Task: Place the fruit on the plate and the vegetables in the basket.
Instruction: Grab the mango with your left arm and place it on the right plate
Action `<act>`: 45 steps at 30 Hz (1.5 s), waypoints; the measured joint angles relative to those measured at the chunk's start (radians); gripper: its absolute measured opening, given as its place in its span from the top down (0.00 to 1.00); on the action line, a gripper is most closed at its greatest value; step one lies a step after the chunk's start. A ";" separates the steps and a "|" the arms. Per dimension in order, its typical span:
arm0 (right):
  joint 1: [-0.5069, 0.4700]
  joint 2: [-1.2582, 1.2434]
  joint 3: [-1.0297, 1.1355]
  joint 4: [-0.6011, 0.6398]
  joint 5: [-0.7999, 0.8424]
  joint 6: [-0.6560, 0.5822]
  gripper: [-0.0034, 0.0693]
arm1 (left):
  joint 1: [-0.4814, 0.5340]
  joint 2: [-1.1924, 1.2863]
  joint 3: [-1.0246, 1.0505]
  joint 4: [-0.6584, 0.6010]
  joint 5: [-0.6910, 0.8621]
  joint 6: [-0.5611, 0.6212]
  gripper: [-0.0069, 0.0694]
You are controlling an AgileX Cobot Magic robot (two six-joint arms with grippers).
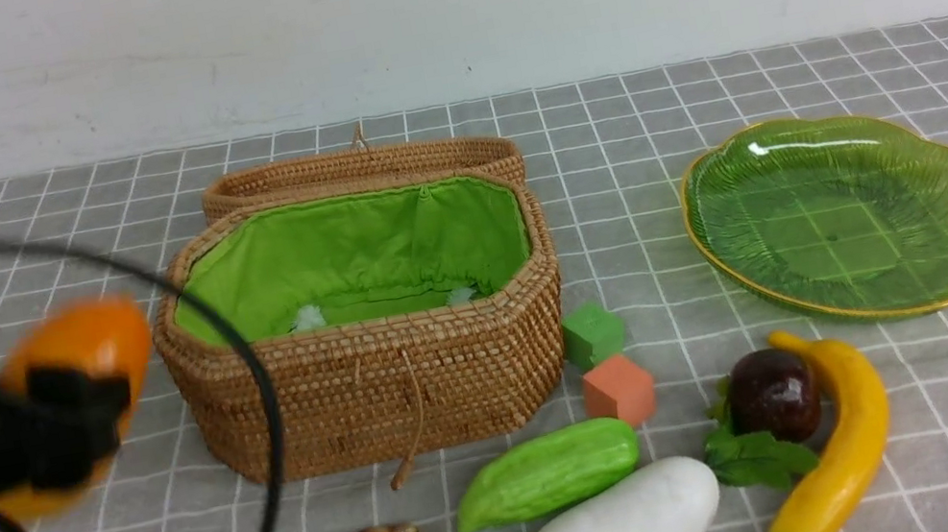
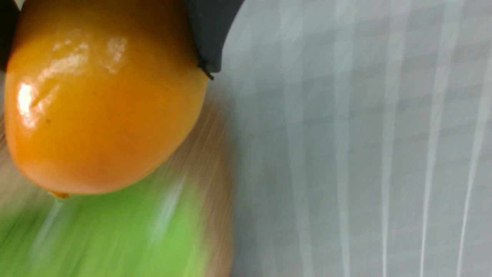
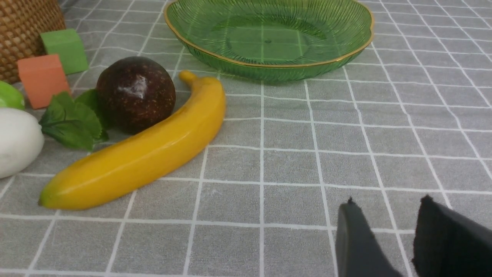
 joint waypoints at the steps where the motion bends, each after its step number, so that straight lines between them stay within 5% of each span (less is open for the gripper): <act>1: 0.000 0.000 0.000 0.000 0.000 0.000 0.62 | -0.007 -0.005 -0.019 -0.025 -0.063 -0.007 0.18; 9: 0.000 0.000 0.000 0.000 0.000 0.000 0.62 | -0.118 0.232 -0.322 -0.043 -0.136 0.021 0.18; 21: 0.000 0.000 0.000 0.000 0.000 0.000 0.62 | -0.405 1.089 -1.302 -0.039 0.301 0.070 0.18; 27: 0.000 0.000 0.000 -0.001 0.000 0.000 0.62 | -0.459 1.365 -1.637 -0.204 0.297 0.088 0.18; 34: 0.000 0.000 0.000 -0.011 0.000 0.000 0.62 | -0.465 1.534 -1.682 -0.507 0.082 0.103 0.18; 45: 0.000 0.000 0.000 -0.042 0.000 -0.001 0.62 | -0.489 1.586 -1.682 -0.533 0.064 0.103 0.18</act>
